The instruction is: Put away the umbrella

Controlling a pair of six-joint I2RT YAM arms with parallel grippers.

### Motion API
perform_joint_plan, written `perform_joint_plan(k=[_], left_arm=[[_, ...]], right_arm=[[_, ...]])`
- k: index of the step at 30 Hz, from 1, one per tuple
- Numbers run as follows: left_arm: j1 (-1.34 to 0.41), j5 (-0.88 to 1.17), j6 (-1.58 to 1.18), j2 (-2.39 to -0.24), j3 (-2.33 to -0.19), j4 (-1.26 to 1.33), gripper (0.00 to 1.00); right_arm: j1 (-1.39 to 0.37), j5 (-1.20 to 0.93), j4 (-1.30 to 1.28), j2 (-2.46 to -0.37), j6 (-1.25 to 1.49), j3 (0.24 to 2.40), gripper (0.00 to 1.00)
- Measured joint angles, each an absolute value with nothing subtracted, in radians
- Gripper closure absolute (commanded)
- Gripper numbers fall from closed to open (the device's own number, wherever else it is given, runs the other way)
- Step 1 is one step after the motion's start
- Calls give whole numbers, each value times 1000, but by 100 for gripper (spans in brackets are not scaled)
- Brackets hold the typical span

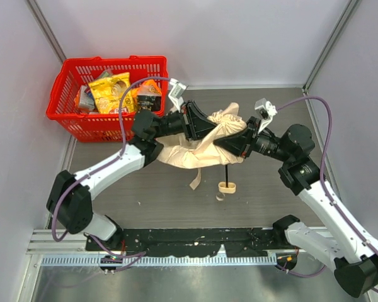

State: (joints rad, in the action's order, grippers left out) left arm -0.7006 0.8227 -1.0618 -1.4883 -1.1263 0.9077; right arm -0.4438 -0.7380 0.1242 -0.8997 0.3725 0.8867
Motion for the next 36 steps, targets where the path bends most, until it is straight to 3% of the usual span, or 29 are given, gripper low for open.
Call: perform_joint_plan(k=[2, 4, 6, 9, 12, 15, 21, 30, 31, 34, 36], left_arm=[[-699, 829, -1044, -1475, -1126, 877, 40], [-700, 842, -1037, -1439, -1126, 802, 26], [-713, 844, -982, -1369, -1129, 679, 5], [-711, 809, -879, -1255, -1135, 471, 2], [-671, 694, -755, -1117, -1169, 262, 9], [-646, 584, -636, -982, -1206, 81, 0], [-646, 496, -477, -852, -1208, -174, 0], [-646, 458, -442, -929, -1024, -330, 0], [-646, 465, -452, -936, -1011, -327, 7], [-646, 509, -507, -975, -998, -275, 49], [-646, 554, -566, -1013, -993, -188, 66]], right_arm=[[-445, -738, 147, -886, 373, 867, 99], [-451, -732, 149, -857, 350, 839, 99], [-453, -732, 146, -826, 335, 811, 99], [-476, -728, 128, -768, 279, 764, 99], [-480, -730, 70, -698, 221, 708, 99], [-480, -727, 38, -636, 175, 651, 99], [-480, -731, 22, -589, 131, 627, 99], [-480, -743, -16, -585, 117, 669, 99], [-480, -743, -19, -583, 114, 675, 99], [-480, -744, -27, -580, 109, 693, 99], [-480, -746, -31, -583, 107, 701, 99]])
